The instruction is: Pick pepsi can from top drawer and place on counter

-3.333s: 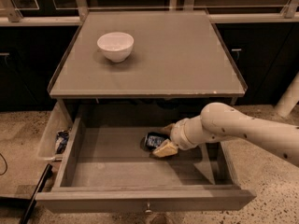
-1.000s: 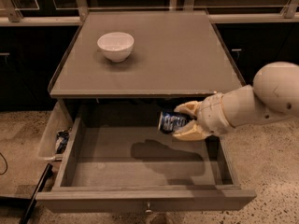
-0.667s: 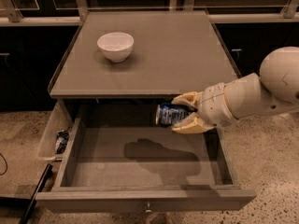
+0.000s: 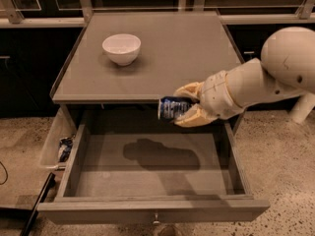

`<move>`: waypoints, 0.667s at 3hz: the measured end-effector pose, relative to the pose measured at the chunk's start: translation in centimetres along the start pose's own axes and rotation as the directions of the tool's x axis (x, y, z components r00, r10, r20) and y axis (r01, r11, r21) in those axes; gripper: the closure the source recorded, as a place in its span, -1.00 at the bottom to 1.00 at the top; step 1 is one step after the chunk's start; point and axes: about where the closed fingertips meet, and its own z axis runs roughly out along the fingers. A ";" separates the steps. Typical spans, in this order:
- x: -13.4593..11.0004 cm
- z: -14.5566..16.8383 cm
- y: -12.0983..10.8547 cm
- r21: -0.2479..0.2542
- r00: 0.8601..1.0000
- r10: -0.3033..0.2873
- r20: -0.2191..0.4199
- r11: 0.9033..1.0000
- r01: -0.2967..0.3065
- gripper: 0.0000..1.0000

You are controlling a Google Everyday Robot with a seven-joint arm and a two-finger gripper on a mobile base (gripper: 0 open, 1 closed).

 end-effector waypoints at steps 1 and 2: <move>-1.0 -0.1 -4.4 0.002 1.000 -0.028 -0.003 1.000 0.028 1.00; -1.3 -0.1 -9.5 0.031 1.000 -0.028 0.012 0.999 0.028 1.00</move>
Offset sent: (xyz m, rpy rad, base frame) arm 0.1503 -0.0035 0.0635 0.0359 -0.0744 -0.0232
